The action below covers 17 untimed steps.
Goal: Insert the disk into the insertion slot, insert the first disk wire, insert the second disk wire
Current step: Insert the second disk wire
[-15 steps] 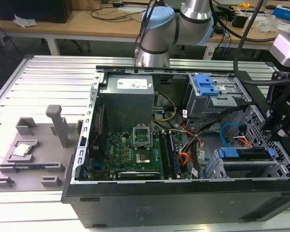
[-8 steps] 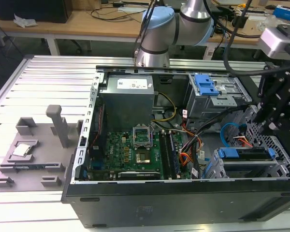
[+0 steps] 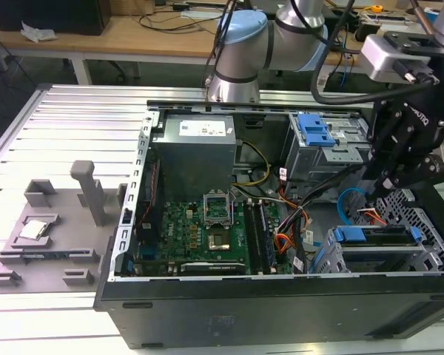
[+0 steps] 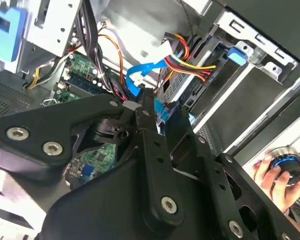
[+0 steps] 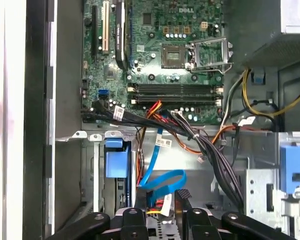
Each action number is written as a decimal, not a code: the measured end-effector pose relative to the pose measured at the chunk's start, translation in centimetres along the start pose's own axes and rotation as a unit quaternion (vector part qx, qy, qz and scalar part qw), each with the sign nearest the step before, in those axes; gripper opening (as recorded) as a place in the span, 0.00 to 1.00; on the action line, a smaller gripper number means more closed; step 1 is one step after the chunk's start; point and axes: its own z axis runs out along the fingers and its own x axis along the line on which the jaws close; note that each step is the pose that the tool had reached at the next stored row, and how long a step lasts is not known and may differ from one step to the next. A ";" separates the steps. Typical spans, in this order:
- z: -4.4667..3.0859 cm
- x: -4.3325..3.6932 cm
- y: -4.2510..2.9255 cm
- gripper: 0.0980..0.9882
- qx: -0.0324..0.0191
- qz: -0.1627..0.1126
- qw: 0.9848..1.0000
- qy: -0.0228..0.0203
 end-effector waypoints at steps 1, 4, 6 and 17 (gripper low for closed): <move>0.05 0.00 0.07 0.30 0.000 -0.005 1.000 0.000; 0.14 0.00 0.16 0.30 0.000 -0.018 1.000 0.001; 0.19 0.00 0.22 0.30 0.000 -0.031 1.000 0.002; 0.58 0.02 0.99 0.21 0.000 -0.044 0.999 0.009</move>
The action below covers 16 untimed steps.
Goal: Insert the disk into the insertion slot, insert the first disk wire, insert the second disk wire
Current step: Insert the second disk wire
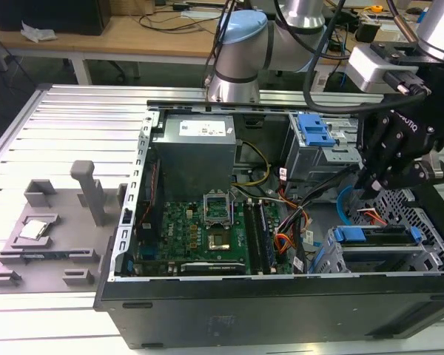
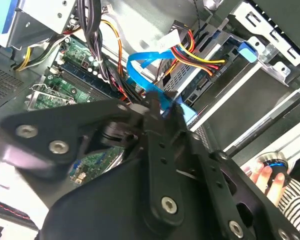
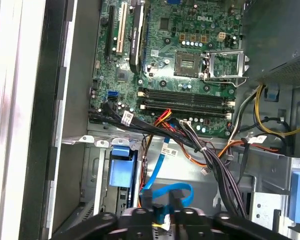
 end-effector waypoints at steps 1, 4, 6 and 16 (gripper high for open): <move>0.00 0.00 0.00 0.07 0.000 0.000 1.000 0.000; 0.00 0.00 0.00 0.00 0.000 0.000 1.000 0.000; 0.00 0.00 0.00 0.00 0.000 0.000 1.000 0.000; 0.45 2.27 0.19 0.00 0.000 0.001 1.000 0.003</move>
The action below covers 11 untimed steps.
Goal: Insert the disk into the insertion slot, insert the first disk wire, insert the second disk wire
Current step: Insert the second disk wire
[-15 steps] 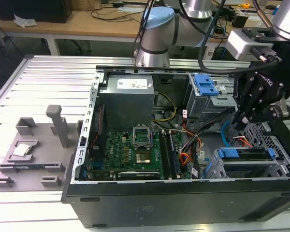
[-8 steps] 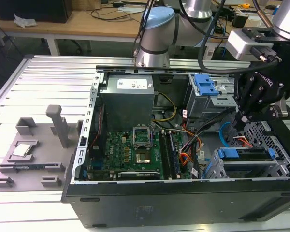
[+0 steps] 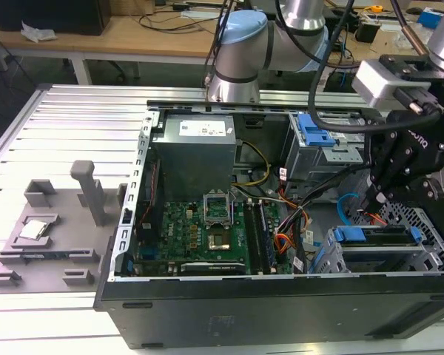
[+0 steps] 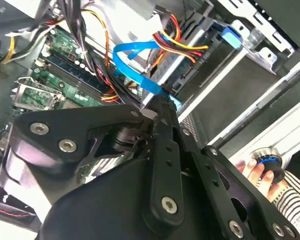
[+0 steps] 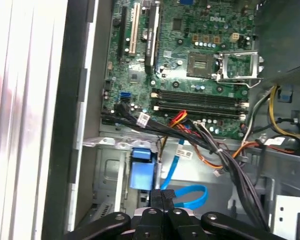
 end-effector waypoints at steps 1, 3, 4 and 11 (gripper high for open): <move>0.12 0.11 -0.01 0.00 0.000 0.000 1.000 0.000; 0.42 0.40 -0.05 0.00 0.000 0.001 1.000 0.000; 0.59 0.52 -0.10 0.00 0.000 0.002 1.000 0.000; 1.21 0.89 -0.49 0.00 0.000 0.013 1.000 -0.001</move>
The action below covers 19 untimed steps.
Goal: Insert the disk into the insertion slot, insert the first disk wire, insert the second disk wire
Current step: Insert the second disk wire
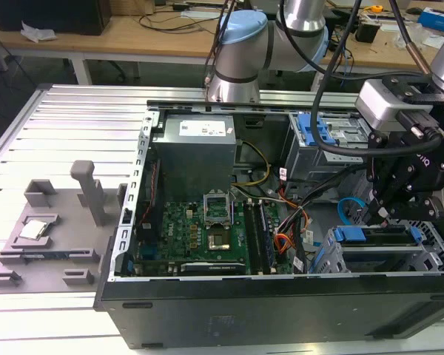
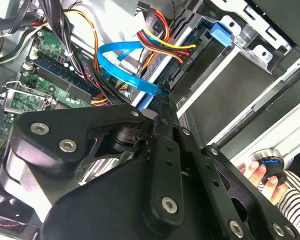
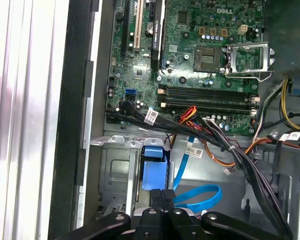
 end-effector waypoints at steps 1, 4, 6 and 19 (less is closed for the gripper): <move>0.10 0.02 -0.07 0.00 0.000 0.003 1.000 0.000; 0.29 0.05 -0.16 0.00 0.000 0.011 1.000 0.000; 0.50 0.08 -0.39 0.00 0.000 0.018 1.000 0.000; 0.69 0.26 -1.45 0.00 -0.003 0.068 0.998 0.002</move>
